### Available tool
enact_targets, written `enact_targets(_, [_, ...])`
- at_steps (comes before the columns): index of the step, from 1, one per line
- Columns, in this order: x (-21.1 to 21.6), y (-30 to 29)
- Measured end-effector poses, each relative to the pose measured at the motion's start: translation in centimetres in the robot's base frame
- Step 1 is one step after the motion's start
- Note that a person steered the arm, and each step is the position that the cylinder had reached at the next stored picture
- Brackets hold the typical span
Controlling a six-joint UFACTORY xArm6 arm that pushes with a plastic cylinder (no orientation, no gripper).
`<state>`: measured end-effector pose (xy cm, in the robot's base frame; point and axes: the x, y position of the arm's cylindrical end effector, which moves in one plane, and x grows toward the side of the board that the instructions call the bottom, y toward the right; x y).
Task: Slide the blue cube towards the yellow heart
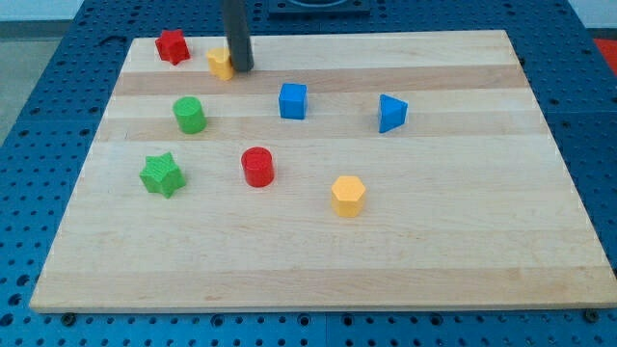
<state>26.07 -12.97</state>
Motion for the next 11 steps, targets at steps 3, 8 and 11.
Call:
enact_targets(3, [2.3, 13.3])
enact_targets(8, [9.2, 6.4])
enact_targets(11, [8.6, 3.5])
